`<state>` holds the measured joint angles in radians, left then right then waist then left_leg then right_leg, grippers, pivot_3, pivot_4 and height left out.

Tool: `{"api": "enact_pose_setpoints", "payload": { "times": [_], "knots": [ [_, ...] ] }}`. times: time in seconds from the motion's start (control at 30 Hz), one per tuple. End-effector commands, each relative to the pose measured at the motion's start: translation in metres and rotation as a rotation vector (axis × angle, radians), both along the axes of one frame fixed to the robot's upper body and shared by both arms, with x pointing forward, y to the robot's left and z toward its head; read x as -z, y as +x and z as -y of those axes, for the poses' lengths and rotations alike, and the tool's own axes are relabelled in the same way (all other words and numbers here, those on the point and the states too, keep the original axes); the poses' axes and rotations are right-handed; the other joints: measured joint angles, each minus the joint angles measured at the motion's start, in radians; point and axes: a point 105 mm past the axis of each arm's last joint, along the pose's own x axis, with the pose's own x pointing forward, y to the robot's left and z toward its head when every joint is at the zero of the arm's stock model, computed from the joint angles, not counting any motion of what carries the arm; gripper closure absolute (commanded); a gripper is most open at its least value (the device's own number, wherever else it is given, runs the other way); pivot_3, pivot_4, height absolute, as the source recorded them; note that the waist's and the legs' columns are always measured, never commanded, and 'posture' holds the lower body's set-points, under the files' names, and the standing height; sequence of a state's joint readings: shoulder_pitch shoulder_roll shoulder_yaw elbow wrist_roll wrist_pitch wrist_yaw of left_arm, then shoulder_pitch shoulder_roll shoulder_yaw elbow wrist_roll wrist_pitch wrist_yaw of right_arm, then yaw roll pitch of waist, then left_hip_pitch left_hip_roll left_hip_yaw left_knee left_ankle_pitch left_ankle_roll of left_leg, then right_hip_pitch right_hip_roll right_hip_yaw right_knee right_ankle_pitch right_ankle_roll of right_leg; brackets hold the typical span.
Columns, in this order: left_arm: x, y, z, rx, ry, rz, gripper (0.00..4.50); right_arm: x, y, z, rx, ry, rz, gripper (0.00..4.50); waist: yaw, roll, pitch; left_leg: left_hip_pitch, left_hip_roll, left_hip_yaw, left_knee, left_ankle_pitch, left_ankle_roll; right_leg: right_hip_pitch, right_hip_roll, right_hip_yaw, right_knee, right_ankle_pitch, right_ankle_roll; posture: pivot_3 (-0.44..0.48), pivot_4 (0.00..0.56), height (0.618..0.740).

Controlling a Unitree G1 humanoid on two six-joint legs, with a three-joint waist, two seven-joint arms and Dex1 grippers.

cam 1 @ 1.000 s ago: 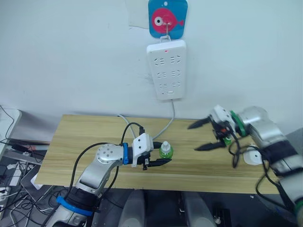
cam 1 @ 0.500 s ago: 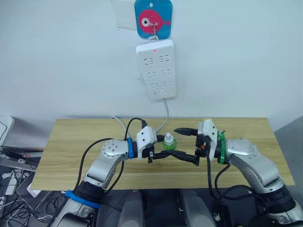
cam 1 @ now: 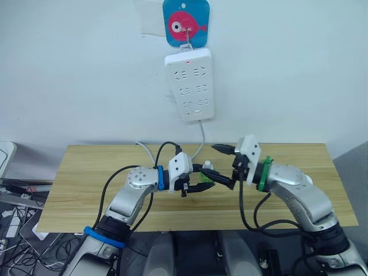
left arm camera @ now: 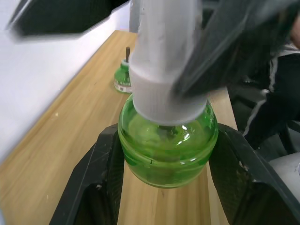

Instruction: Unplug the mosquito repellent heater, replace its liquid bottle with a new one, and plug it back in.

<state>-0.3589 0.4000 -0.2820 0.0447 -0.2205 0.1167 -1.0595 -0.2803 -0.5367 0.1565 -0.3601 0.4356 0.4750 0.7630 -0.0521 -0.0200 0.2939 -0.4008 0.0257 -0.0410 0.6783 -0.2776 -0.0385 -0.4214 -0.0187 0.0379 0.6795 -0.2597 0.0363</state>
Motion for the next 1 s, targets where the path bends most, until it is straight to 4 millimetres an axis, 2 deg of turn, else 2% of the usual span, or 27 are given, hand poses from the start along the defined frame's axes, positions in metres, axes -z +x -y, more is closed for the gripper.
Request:
{"api": "enact_pose_setpoints", "payload": {
  "times": [0.03,0.13,0.23,0.4,0.53,0.63,0.7,0.73,0.77,0.83,1.0],
  "knots": [
    [-0.007,-0.004,0.0,0.024,-0.012,0.036,2.29,-0.018,0.003,0.037,0.045,-0.006,0.047,0.02,0.0,0.0,0.0,0.0,0.0,0.0,0.0,0.0,0.0,0.0,0.0,0.0,0.0,0.0,0.0,-0.106,0.251,0.74],
    [-0.006,-0.004,-0.001,0.019,-0.011,0.036,2.29,-0.02,-0.002,0.049,0.015,-0.026,0.014,0.02,-0.004,0.0,0.0,0.001,0.0,0.001,0.0,0.0,0.0,0.0,0.0,0.001,0.0,0.0,0.0,-0.106,0.251,0.74],
    [-0.006,-0.004,-0.001,0.015,-0.011,0.036,2.29,-0.016,-0.009,0.046,-0.049,-0.026,-0.031,0.02,-0.008,0.0,0.0,0.001,0.0,0.001,0.0,0.0,0.0,0.0,0.002,0.0,0.0,0.0,0.0,-0.105,0.251,0.74],
    [-0.007,-0.002,-0.001,0.011,-0.011,0.04,2.29,-0.011,-0.019,0.013,-0.138,0.038,-0.07,0.02,-0.01,0.0,0.0,0.001,0.0,0.0,0.0,0.0,0.0,0.0,0.004,0.0,0.001,0.0,0.0,-0.094,0.254,0.74],
    [-0.007,-0.003,-0.002,0.018,-0.002,0.045,2.29,-0.017,-0.025,-0.019,-0.188,0.147,-0.118,0.02,-0.009,0.0,0.0,0.001,0.001,0.0,0.0,0.0,0.0,0.0,0.003,0.0,0.001,0.0,0.0,-0.091,0.255,0.74],
    [-0.006,-0.004,-0.002,0.021,0.003,0.045,2.29,-0.015,-0.029,-0.031,-0.209,0.153,-0.134,0.02,-0.007,0.0,0.0,0.0,0.001,0.0,0.0,0.0,0.0,0.0,0.001,0.0,0.001,0.0,0.0,-0.086,0.257,0.74],
    [-0.007,-0.005,-0.002,0.019,-0.001,0.044,2.29,-0.012,-0.026,-0.033,-0.2,0.133,-0.132,0.38,-0.005,0.0,0.0,0.0,0.001,0.0,0.0,0.0,0.0,0.0,0.0,0.0,0.0,0.0,0.0,-0.082,0.262,0.74],
    [-0.008,-0.005,-0.001,0.019,-0.003,0.044,2.29,-0.01,-0.023,-0.033,-0.195,0.113,-0.116,0.39,-0.003,0.0,0.0,0.0,0.0,0.0,0.0,0.0,0.0,0.0,0.0,0.0,0.0,0.0,0.0,-0.081,0.262,0.74],
    [-0.009,-0.005,-0.001,0.02,-0.005,0.043,2.29,-0.009,-0.022,-0.031,-0.191,0.102,-0.105,0.89,-0.004,0.0,0.0,0.0,0.0,0.0,0.001,0.0,0.0,0.0,0.0,0.0,0.0,0.0,0.0,-0.079,0.264,0.74],
    [-0.009,-0.006,-0.001,0.021,-0.005,0.042,2.29,-0.01,-0.021,-0.03,-0.191,0.1,-0.09,1.39,-0.005,0.0,0.0,0.0,0.0,0.0,0.001,0.0,0.0,0.0,0.0,0.0,0.001,0.0,0.0,-0.079,0.264,0.74],
    [-0.007,-0.007,-0.001,0.018,-0.002,0.036,2.29,-0.015,-0.021,-0.034,-0.199,0.125,-0.074,3.17,-0.005,0.0,0.0,0.0,0.0,-0.001,0.001,0.0,0.0,0.0,0.001,0.0,0.001,0.0,0.0,-0.079,0.268,0.74]
  ]
}}
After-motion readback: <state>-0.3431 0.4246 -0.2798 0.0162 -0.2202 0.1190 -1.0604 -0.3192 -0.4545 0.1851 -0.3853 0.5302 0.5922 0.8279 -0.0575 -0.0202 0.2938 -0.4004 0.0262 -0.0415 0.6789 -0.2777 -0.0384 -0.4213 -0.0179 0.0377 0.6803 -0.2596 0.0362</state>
